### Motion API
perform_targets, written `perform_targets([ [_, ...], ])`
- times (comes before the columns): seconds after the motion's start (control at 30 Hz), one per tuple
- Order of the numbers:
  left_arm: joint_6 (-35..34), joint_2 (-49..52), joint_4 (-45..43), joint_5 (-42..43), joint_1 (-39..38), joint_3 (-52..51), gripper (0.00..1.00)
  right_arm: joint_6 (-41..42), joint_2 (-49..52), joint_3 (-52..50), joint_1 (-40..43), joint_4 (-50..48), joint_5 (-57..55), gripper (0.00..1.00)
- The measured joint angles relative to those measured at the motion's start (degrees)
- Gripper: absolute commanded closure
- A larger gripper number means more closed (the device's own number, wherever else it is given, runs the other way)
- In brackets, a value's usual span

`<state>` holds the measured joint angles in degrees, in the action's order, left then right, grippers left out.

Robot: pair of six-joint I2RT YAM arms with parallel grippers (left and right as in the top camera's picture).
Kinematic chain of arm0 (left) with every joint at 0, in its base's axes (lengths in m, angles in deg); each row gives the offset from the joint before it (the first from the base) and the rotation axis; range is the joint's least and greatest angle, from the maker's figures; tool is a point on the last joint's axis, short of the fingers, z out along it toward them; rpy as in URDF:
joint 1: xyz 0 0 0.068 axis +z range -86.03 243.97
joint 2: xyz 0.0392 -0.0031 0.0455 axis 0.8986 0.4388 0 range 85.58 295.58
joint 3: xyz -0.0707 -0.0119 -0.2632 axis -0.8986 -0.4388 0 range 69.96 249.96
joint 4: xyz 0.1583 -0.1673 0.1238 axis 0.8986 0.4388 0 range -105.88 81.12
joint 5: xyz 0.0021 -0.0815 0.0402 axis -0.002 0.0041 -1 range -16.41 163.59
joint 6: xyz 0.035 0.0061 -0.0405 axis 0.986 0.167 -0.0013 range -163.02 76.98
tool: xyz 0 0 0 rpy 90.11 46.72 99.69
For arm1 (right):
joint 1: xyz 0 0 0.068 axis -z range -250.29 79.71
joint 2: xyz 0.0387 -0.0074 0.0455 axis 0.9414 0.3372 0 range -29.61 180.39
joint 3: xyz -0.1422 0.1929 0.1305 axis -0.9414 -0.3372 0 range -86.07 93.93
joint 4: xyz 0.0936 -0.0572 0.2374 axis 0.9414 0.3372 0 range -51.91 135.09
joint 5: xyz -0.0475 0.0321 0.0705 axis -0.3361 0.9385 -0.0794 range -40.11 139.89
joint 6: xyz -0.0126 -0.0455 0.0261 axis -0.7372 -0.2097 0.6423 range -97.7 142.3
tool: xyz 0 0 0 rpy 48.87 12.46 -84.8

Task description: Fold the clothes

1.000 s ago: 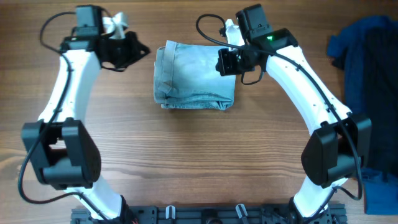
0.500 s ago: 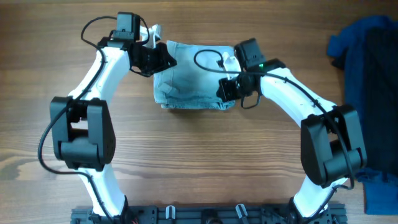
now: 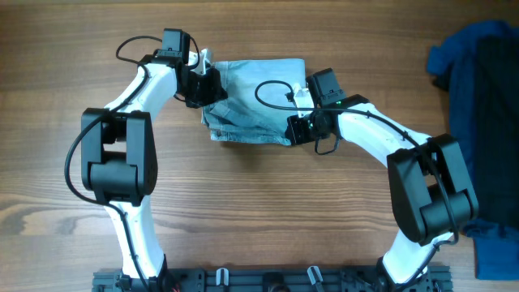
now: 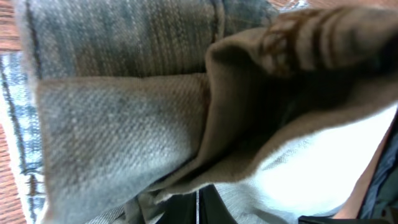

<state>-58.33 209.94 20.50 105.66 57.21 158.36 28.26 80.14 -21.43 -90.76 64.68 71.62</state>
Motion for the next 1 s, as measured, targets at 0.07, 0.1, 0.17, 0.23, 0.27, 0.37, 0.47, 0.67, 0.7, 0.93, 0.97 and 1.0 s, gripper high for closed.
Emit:
perform_targets([
  [0.07,-0.09,-0.66,0.02,1.53,0.02,0.02,0.96,0.0,0.0,0.59,0.0,1.86,-0.02,0.96],
  [0.1,-0.42,-1.44,0.04,2.47,0.02,0.02,0.96,-0.02,0.0,1.18,0.0,3.39,-0.2,0.95],
  [0.17,-1.07,-4.24,-0.04,3.74,0.0,0.09,0.96,-0.24,0.0,2.64,0.0,6.6,-0.74,0.96],
  [0.23,-1.77,-8.28,-1.2,4.44,-0.15,0.5,0.96,-0.48,-0.02,4.63,0.0,9.18,-1.49,0.96],
  [0.27,-1.95,-11.1,-2.27,4.63,-0.28,0.96,0.96,-0.7,-0.02,6.19,0.02,10.29,-2.03,0.95],
  [0.37,-2.21,-18.38,-3.08,4.96,-0.83,2.84,0.96,-1.05,-0.26,11.5,0.46,11.1,-3.02,0.91],
  [0.47,-2.4,-22.47,-0.98,5.4,-1.31,4.17,0.96,-1.14,-1.07,16.0,1.97,8.37,-3.67,0.9],
  [0.67,-2.62,-17.53,4.24,5.38,-2.14,3.13,0.96,-1.11,-1.55,17.31,6.71,-0.96,-4.17,0.9],
  [0.7,-2.6,-16.06,4.74,5.29,-2.19,2.69,0.96,-1.09,-1.46,17.31,7.3,-2.19,-4.26,0.9],
  [0.93,-2.51,-6.38,8.74,2.51,-2.19,0.87,0.96,-1.11,4.26,17.38,8.24,-12.92,-4.46,0.91],
  [0.97,-2.4,-5.64,9.55,1.77,-2.19,0.79,0.96,-1.11,5.68,17.38,8.17,-13.68,-4.44,0.91],
  [1.0,-2.34,-5.25,10.27,1.18,-2.19,0.79,0.96,-1.14,7.17,17.38,8.13,-14.38,-4.35,0.91],
])
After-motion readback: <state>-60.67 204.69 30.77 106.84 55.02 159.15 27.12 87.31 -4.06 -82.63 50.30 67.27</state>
